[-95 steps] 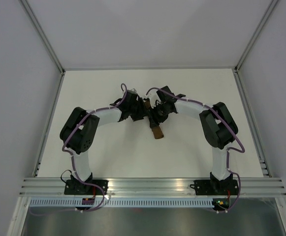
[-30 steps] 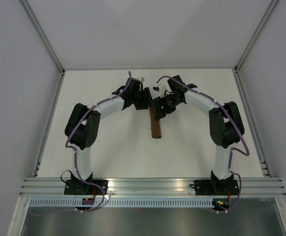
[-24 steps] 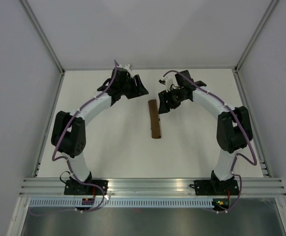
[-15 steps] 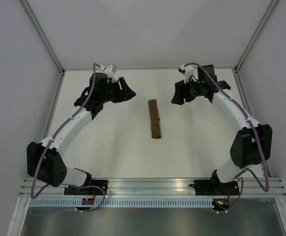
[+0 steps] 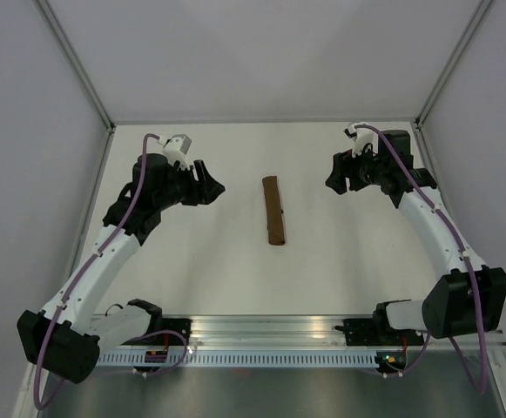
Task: Fold the napkin, place the utensils inside, and roll it up
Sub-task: Reset both arms
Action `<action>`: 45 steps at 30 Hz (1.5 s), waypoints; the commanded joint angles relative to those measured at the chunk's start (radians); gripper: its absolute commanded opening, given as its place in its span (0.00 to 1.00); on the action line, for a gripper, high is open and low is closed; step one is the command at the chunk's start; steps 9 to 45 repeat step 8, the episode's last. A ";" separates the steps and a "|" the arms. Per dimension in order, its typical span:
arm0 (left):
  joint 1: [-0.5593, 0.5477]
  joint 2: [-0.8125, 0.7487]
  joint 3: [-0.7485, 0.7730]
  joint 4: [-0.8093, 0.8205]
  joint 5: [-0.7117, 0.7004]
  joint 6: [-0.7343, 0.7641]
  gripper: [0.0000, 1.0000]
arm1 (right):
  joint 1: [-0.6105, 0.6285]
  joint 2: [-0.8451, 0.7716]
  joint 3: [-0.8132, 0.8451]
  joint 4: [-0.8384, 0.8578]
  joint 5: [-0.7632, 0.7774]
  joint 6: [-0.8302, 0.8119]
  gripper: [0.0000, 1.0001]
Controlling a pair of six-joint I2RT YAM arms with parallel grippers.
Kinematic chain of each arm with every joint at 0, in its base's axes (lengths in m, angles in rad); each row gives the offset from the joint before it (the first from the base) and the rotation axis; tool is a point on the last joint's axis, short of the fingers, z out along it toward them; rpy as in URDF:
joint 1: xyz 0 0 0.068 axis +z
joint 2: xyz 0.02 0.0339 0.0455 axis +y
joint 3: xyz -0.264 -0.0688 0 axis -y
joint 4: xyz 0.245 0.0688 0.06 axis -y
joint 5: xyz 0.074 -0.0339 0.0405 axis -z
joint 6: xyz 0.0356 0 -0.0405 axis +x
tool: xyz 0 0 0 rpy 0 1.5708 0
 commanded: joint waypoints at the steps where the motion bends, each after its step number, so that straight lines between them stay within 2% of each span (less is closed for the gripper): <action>1: 0.004 -0.014 0.003 -0.030 0.005 0.048 0.65 | -0.016 -0.020 -0.007 0.045 0.033 0.010 0.73; 7: 0.004 -0.016 -0.002 -0.033 0.017 0.050 0.65 | -0.020 -0.040 -0.019 0.057 0.036 0.012 0.73; 8: 0.004 -0.022 -0.002 -0.033 0.017 0.050 0.65 | -0.023 -0.046 -0.022 0.071 0.036 0.015 0.76; 45: 0.004 -0.022 -0.002 -0.033 0.017 0.050 0.65 | -0.023 -0.046 -0.022 0.071 0.036 0.015 0.76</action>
